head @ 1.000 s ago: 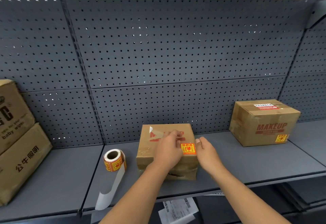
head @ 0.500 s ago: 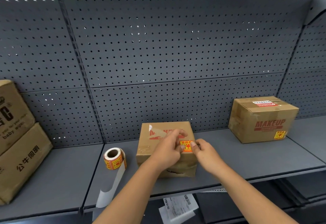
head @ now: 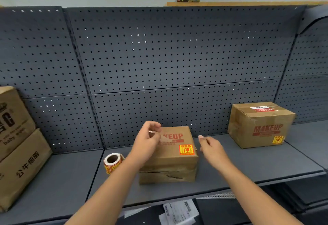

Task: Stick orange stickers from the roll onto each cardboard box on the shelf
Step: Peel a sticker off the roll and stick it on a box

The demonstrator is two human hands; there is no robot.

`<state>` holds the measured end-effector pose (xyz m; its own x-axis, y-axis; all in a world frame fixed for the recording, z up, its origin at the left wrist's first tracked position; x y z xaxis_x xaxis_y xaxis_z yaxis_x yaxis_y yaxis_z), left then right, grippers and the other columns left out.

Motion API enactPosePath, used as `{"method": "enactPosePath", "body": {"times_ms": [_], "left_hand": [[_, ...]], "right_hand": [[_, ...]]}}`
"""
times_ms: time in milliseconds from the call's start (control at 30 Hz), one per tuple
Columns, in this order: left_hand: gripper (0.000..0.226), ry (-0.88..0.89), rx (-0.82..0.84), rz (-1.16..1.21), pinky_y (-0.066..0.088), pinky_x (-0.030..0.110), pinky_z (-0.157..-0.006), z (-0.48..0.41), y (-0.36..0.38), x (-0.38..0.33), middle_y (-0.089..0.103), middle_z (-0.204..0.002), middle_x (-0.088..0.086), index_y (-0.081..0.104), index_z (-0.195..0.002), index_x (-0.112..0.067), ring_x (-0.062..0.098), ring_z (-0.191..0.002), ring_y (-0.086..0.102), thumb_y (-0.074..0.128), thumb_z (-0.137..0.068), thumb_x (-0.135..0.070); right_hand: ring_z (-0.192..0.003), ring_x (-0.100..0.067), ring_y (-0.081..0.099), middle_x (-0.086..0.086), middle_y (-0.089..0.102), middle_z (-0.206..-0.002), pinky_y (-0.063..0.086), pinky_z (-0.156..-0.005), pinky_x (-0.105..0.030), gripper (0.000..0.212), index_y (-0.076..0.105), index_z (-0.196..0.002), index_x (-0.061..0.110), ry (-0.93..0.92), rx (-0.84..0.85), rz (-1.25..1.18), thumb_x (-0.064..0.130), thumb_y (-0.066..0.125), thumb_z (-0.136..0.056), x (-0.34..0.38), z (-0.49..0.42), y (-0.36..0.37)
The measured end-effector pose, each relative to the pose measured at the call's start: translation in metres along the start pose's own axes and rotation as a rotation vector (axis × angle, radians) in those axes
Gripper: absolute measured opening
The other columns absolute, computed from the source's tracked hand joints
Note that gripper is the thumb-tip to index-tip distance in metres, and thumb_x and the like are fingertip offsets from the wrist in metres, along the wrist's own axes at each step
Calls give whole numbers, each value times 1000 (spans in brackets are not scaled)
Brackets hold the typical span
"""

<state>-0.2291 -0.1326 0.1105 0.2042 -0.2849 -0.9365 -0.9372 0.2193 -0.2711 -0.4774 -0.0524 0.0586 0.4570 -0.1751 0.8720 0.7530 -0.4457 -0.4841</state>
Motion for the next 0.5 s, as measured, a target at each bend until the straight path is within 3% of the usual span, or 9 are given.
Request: {"method": "enactPosePath", "body": {"times_ms": [133, 200, 267, 367, 500], "left_hand": [[17, 20, -221, -318, 52, 32, -87, -2, -44, 9, 59, -118, -3, 60, -114, -29, 16, -103, 60, 56, -101, -19], [33, -83, -129, -501, 49, 41, -101, 0, -40, 28, 49, -137, 3, 54, -134, -29, 25, -121, 53, 53, -101, -34], [61, -265, 25, -615, 43, 47, -111, 8, -29, 53, 33, -154, 8, 34, -155, -31, 36, -136, 44, 49, -100, -53], [87, -390, 133, -540, 40, 42, -113, 21, -13, 69, 31, -165, 9, 4, -165, -30, 36, -143, 43, 46, -99, -66], [93, -394, 92, -472, 41, 40, -113, 25, -12, 67, 38, -163, 8, -3, -166, -27, 32, -143, 45, 47, -98, -68]], "right_hand": [[-92, -17, 66, 2, 70, -96, 54, -84, -41, 37, 65, -98, 20, 31, 122, 28, 52, 47, -105, 8, -8, 13], [-98, -13, 65, 4, 71, -105, 54, -89, -39, 35, 65, -109, 22, 69, 192, 39, 52, 49, -104, 3, -4, 24], [-103, -11, 63, 5, 70, -113, 53, -90, -36, 38, 63, -117, 21, 119, 263, 22, 54, 49, -104, -7, 3, 36], [-114, -9, 60, 6, 68, -125, 46, -96, -31, 45, 61, -128, 25, 186, 326, -177, 58, 44, -104, -18, 19, 53], [-113, -2, 59, 14, 66, -122, 45, -87, -21, 38, 56, -130, 35, 185, 289, -359, 59, 40, -105, -17, 34, 63]]}}
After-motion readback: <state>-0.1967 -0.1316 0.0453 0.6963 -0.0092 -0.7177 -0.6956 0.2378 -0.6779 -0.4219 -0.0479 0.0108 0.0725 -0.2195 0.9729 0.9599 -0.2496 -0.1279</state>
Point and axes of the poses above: each hand's wrist, its own z-axis away from the middle knuckle, its own y-axis out of the palm, x = y × z, the point moved 9 cm from there along -z, towards the middle knuckle
